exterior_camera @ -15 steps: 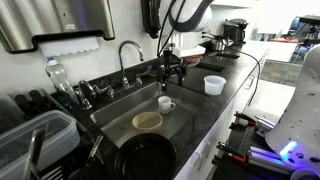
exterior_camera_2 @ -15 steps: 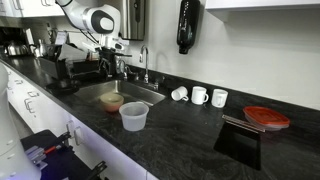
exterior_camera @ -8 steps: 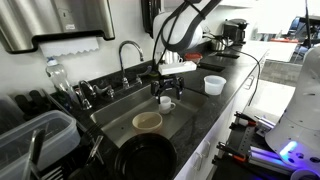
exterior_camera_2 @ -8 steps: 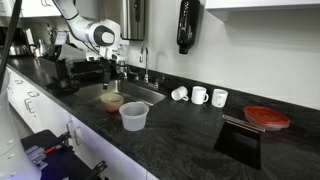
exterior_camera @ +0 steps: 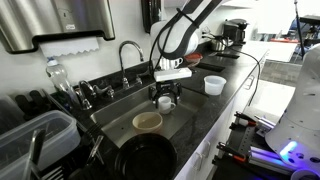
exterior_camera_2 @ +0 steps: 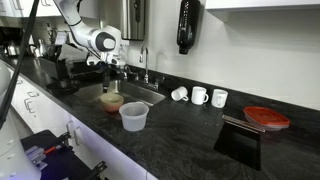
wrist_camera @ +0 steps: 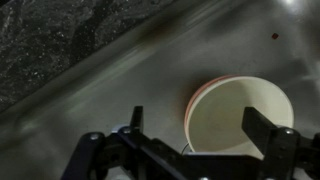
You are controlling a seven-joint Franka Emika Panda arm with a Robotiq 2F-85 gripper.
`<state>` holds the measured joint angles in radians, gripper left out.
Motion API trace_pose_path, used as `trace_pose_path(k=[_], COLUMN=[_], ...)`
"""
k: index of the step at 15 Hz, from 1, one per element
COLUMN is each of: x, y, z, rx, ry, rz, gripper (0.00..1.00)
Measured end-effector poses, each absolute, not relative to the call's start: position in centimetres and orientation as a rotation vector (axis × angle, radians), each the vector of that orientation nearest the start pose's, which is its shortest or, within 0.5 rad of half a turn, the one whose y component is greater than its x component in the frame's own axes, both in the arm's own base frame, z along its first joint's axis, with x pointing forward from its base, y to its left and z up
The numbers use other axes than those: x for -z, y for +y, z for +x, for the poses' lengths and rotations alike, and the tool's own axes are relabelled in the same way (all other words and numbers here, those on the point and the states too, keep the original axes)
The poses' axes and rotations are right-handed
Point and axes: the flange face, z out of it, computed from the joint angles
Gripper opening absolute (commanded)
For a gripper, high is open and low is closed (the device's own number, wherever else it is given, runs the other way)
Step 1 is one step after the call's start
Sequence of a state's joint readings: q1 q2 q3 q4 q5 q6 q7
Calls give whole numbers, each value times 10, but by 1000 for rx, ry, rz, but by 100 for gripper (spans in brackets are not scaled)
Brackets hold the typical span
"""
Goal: Remove the bowl from the sink and put it on the right side of the counter
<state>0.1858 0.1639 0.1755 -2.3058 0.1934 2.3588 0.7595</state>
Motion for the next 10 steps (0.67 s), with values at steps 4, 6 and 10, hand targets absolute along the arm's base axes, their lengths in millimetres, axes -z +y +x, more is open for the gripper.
trace_pose_path(k=[4,6,10], x=[-265,-254,-226], y=[184,183,183], z=[478,475,474], rx=[-279,-320,-385], ry=[822,839,891], rz=[-2944,-2938,-2903], gripper=[100,100,100])
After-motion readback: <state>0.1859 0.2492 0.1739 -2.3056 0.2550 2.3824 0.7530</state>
